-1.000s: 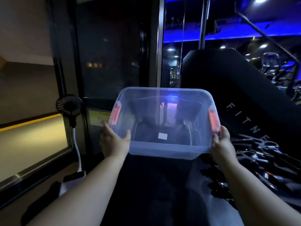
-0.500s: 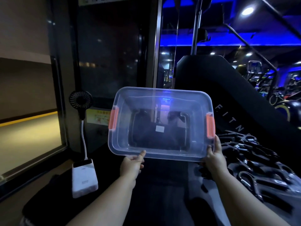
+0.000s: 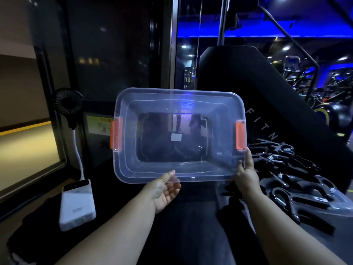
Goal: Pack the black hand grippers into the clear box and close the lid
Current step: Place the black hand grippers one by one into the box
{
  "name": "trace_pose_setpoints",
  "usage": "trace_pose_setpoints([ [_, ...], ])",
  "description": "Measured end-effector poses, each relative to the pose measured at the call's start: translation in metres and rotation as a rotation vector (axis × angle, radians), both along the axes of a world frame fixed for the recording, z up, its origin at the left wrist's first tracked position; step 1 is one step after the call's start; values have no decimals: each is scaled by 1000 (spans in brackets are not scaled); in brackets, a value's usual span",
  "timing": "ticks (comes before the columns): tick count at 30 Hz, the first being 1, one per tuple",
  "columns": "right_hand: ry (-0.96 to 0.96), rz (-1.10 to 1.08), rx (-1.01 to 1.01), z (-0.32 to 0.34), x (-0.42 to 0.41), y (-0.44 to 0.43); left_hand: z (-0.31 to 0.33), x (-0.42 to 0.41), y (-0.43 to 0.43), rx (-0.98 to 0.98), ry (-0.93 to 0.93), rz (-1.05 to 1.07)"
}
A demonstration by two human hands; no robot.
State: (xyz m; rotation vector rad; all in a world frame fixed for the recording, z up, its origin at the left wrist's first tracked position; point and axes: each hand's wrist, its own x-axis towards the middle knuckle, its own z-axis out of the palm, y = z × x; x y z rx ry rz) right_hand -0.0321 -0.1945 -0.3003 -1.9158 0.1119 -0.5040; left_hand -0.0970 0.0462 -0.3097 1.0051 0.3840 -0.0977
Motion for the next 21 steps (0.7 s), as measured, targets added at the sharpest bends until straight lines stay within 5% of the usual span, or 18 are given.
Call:
trace_pose_setpoints([
  [6,30,38,-160,3,-3,-18,-4,3,-25,-58,-17,-11],
  [14,-178,-160,-412,2,-49,-77,-6,5,-26,-117,-68,54],
  [21,113,-327,-586,-19,-68,-96,-8,8,-19,-183,-106,112],
])
